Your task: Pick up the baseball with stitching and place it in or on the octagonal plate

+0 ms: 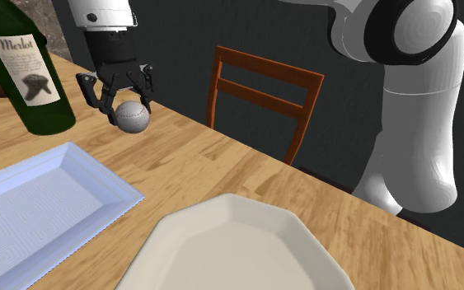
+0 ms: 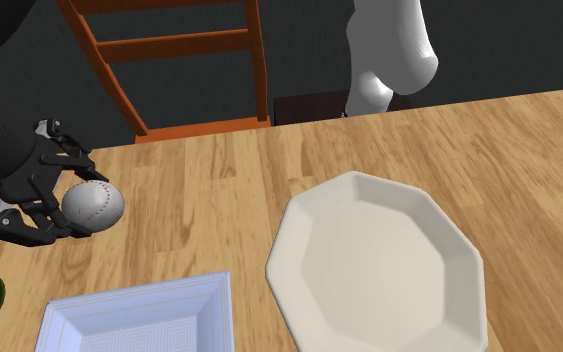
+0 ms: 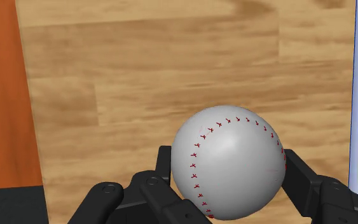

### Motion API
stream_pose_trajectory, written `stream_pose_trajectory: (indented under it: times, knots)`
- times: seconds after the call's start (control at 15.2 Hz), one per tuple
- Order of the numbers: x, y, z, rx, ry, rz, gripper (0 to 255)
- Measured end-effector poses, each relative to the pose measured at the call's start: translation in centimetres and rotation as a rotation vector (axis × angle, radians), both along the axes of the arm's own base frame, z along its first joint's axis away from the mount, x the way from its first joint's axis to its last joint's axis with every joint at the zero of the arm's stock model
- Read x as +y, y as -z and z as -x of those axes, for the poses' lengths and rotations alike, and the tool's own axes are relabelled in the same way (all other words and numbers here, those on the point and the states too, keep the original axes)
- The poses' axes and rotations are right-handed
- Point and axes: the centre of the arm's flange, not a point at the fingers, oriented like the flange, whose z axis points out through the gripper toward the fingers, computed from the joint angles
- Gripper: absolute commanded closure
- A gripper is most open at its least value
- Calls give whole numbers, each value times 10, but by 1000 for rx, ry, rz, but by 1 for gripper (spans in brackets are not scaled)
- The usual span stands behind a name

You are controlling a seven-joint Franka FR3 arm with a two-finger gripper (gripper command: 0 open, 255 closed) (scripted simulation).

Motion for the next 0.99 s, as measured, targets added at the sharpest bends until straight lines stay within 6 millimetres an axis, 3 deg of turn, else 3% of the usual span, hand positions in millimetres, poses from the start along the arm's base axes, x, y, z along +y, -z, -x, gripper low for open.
stream_pose_trajectory:
  times: [0.86,0.99]
  knots:
    - [1,-67,-1,0,0,0,255]
    - [6,-70,14,0,0,0,255]
